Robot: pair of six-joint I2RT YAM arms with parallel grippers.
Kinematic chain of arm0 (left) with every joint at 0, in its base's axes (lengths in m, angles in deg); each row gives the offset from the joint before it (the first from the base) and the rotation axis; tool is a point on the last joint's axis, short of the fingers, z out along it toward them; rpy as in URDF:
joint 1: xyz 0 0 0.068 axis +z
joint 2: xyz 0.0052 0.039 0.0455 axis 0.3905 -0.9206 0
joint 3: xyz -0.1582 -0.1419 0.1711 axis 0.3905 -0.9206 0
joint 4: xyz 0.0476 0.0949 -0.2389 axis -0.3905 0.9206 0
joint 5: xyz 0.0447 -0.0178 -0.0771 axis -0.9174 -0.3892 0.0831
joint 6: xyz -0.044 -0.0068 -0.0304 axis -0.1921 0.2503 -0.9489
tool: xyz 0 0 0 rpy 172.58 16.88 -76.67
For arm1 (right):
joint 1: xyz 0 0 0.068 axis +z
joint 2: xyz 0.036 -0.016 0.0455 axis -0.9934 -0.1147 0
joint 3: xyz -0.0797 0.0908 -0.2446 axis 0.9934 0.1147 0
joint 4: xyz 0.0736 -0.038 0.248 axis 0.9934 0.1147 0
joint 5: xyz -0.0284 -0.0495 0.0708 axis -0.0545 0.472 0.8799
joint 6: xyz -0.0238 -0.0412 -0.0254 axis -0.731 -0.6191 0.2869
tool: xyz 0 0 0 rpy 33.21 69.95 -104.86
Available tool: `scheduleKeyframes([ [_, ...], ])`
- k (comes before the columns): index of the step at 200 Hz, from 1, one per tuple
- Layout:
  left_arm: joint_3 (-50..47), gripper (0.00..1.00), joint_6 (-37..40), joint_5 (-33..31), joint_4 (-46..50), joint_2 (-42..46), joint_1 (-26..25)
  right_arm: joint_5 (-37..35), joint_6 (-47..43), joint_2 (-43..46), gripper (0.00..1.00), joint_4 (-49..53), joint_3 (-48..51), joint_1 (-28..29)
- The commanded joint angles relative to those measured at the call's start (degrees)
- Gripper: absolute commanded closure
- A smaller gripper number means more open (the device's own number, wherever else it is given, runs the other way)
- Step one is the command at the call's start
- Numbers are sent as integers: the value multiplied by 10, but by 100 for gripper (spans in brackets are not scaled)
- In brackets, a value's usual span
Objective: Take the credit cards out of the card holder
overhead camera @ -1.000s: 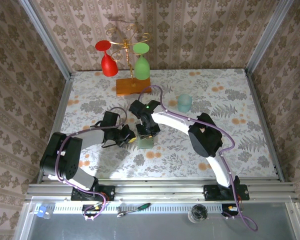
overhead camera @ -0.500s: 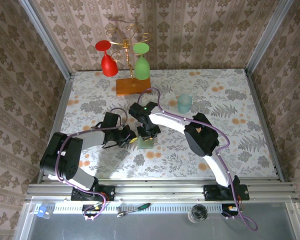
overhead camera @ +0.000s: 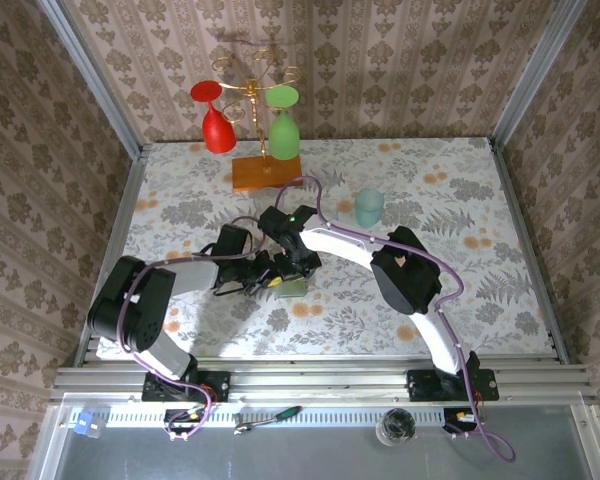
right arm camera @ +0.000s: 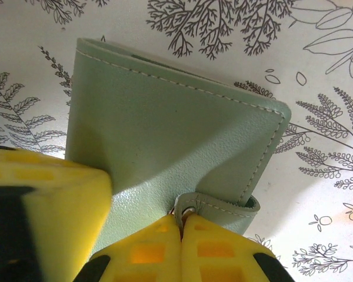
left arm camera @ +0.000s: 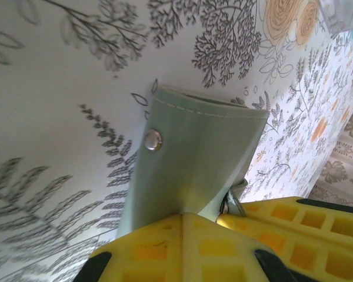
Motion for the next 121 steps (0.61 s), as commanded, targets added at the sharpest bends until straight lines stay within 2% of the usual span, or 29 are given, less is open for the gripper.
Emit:
scheduleKeyframes([
  [1, 6, 100, 0, 4, 5, -38, -10, -35, 2, -14, 100, 0, 21, 1],
  [65, 3, 100, 69, -8, 78, -101, -1, -138, -29, -30, 100, 36, -1, 20],
  [88, -15, 100, 72, 0, 59, -123, 27, -193, -56, -36, 100, 43, 1, 28],
  [121, -13, 100, 85, 6, 65, -144, 32, -270, -95, -40, 100, 40, 8, 41],
])
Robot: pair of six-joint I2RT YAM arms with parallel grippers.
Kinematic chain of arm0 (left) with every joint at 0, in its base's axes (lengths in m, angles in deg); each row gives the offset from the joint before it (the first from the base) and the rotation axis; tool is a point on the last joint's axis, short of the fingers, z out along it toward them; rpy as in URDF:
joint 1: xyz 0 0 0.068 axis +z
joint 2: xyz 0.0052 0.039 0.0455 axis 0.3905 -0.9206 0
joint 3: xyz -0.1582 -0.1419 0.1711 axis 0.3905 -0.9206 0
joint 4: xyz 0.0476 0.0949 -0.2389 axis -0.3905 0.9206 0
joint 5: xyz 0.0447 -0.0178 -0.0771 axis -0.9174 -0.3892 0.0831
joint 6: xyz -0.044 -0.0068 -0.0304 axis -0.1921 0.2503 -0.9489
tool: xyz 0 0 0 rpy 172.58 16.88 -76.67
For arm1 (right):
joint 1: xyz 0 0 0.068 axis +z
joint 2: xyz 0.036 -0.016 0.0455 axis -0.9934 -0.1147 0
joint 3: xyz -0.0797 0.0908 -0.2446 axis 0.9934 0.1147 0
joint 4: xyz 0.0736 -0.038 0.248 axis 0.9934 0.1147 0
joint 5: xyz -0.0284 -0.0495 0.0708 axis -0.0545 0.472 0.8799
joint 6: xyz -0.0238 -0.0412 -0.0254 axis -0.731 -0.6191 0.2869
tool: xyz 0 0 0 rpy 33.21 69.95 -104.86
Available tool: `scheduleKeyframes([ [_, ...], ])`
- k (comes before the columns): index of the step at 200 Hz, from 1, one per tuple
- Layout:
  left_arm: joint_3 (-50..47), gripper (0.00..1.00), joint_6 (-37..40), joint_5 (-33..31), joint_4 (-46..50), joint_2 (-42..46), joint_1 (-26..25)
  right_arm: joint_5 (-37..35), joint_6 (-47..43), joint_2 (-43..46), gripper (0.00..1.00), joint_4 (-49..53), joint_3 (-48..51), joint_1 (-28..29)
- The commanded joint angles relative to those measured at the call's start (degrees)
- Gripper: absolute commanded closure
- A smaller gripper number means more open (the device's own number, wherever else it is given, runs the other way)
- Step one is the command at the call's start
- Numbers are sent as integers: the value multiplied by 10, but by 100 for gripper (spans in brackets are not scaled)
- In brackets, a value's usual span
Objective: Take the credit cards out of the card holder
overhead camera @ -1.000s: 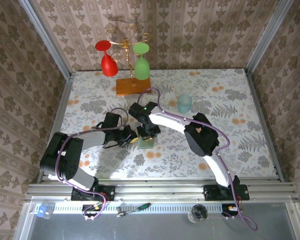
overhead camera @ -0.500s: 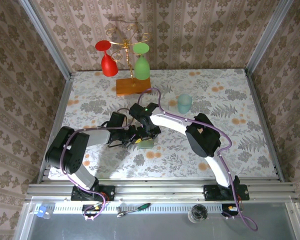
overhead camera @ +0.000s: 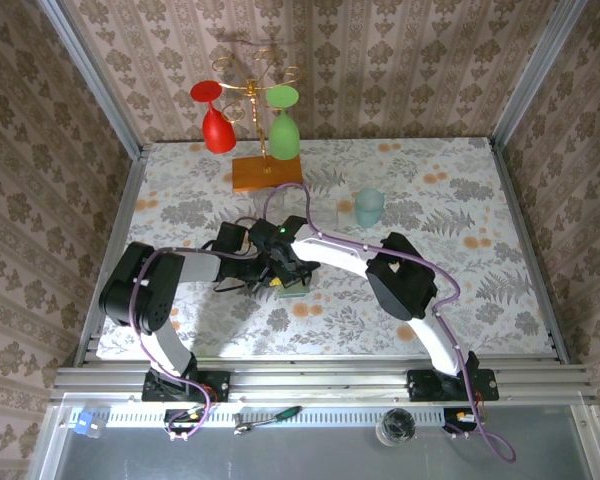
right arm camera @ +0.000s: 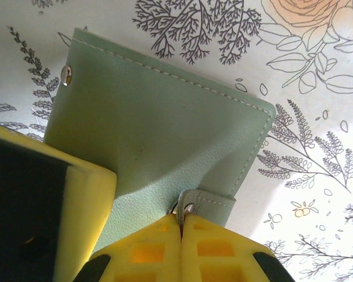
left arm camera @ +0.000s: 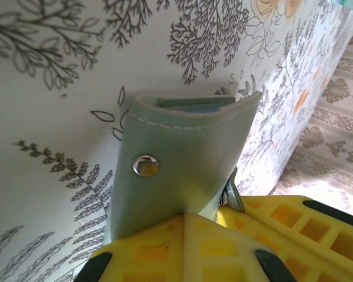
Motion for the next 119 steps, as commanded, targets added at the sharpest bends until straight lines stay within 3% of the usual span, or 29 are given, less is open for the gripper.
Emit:
scheduleKeyframes([
  [1, -33, 100, 35, -104, 85, -70, -1, -131, -49, -36, 100, 23, 12, 0],
  [33, -41, 100, 36, -102, 73, -91, 3, -215, -83, -37, 100, 6, 25, 14],
  [119, -42, 100, 40, -69, 58, -138, 7, -339, -158, 40, 100, -140, 106, 24],
])
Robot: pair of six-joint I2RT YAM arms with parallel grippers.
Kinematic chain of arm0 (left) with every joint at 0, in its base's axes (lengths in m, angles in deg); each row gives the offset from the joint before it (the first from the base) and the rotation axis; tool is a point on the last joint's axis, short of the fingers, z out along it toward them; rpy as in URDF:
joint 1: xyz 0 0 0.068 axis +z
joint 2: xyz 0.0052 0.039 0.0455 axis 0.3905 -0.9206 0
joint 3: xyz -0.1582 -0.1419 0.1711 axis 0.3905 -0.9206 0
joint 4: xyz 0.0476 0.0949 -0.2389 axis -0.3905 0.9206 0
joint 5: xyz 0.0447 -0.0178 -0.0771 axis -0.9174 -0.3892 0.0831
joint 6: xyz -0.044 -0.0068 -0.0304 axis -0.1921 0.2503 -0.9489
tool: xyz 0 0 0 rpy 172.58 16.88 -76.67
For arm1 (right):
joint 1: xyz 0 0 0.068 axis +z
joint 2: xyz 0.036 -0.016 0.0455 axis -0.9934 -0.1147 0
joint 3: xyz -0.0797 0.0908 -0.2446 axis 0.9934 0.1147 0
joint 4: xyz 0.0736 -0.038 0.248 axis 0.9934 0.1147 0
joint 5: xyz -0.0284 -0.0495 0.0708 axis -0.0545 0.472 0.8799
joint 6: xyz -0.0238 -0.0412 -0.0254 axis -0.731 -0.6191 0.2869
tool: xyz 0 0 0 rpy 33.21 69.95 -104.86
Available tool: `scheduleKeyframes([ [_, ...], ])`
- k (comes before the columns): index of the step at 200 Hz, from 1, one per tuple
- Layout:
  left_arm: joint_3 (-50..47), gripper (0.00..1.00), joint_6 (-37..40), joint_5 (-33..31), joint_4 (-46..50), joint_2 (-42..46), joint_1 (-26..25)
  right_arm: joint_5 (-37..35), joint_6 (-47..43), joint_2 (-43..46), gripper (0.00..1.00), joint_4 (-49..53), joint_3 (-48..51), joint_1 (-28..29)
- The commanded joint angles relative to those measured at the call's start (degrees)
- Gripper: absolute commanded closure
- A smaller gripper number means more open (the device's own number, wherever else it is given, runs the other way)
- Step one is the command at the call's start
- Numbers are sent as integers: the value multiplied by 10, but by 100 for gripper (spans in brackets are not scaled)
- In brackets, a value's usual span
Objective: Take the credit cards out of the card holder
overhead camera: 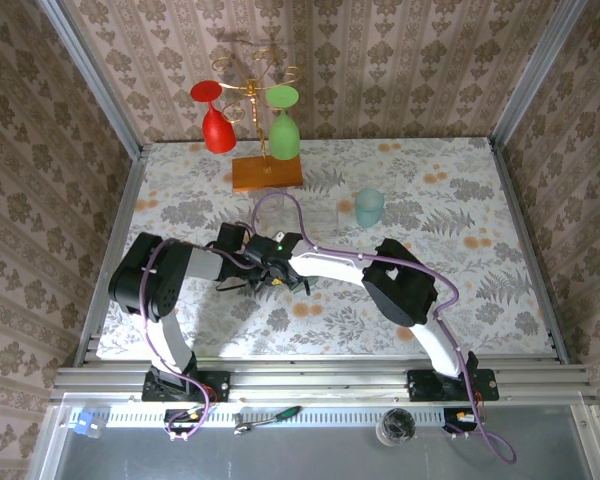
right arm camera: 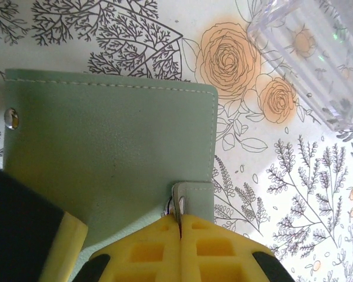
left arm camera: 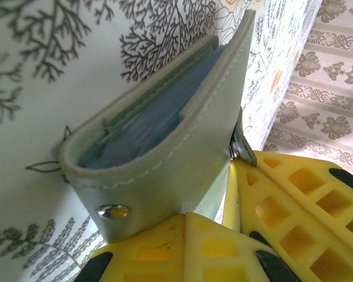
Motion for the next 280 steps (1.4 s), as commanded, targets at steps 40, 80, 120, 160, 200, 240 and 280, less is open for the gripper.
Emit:
scheduleKeyframes([
  [40, -47, 100, 17, -137, 120, -97, 1, -169, -99, 35, 100, -81, 62, -23],
  [80, -48, 100, 17, -133, 119, -108, 3, -175, -91, 51, 100, -88, 76, -38],
  [120, -48, 100, 15, -130, 114, -119, 4, -168, -81, 90, 100, -105, 108, -53],
  [160, -51, 100, 12, -130, 110, -114, 4, -115, -52, 116, 100, -94, 115, -71],
  [200, -44, 100, 28, -152, 142, -66, -2, 95, 24, 157, 100, -64, 122, -122],
  [240, -10, 100, 57, -192, 205, -3, -11, 277, 67, 183, 100, -67, 132, -160],
  [280, 35, 97, 69, -200, 251, 44, -18, 388, 59, 172, 67, -70, 123, -164],
])
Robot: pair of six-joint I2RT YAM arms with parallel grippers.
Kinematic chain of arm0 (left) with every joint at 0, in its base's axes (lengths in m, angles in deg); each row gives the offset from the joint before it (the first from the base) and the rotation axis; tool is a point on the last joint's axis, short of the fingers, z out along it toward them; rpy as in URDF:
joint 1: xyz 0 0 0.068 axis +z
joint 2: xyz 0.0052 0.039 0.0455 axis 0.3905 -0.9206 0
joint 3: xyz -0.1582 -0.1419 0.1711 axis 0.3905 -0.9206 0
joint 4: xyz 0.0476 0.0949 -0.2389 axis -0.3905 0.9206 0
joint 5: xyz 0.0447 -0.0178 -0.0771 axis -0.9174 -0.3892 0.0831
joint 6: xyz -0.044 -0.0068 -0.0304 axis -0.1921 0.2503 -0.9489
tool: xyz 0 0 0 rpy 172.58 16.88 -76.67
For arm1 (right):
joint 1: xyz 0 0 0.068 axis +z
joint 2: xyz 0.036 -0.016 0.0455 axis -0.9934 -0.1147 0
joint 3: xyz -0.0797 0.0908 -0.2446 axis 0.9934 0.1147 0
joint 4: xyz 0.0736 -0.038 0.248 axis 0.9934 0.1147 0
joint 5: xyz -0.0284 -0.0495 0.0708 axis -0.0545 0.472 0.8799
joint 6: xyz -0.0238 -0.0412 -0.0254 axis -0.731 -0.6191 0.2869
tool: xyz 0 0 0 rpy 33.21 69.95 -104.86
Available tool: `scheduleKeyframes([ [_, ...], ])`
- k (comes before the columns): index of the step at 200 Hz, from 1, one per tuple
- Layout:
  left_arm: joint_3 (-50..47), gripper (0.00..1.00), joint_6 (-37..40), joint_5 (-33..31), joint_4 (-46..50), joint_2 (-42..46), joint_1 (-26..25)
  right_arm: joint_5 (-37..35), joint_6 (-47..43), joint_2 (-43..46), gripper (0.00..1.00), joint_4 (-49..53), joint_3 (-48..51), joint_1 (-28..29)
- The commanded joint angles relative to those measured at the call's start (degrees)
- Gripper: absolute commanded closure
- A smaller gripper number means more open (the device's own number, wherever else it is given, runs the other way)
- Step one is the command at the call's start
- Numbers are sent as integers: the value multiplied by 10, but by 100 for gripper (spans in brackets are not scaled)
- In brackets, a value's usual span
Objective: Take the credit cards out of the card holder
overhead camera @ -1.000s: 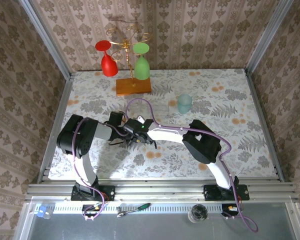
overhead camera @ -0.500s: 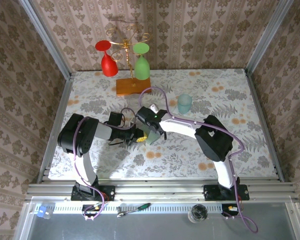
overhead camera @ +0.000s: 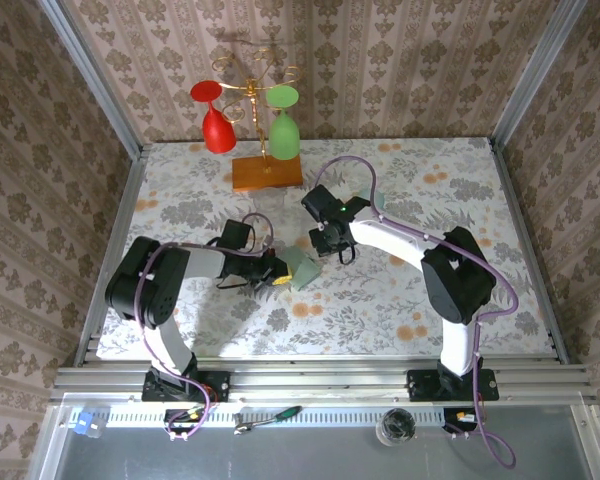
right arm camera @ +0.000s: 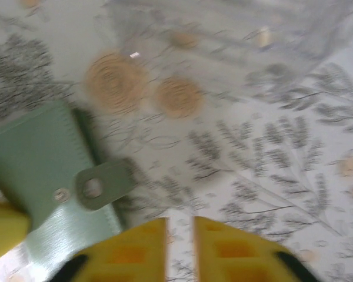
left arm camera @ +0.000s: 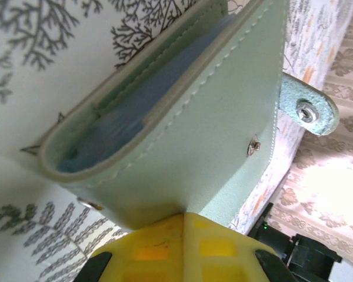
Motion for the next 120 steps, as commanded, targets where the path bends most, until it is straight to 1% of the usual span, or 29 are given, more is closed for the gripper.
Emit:
scheduleKeyframes([
  [1, 2, 97, 20, -119, 138, 0, 5, 111, 11, 6, 66, 13, -3, 5],
  [10, 9, 96, 20, -118, 139, 8, 5, 118, 9, 1, 61, 11, -5, 5],
  [22, 17, 94, 18, -117, 139, 18, 5, 115, 6, -10, 57, 13, -15, 4],
  [44, 27, 92, 13, -120, 137, 36, 6, 115, -6, -36, 51, 18, -36, 4],
  [60, 31, 90, 10, -124, 136, 48, 8, 116, -10, -55, 50, 13, -45, 4],
  [120, 26, 89, -4, -138, 126, 81, 12, 142, -10, -108, 49, -10, -84, 4],
])
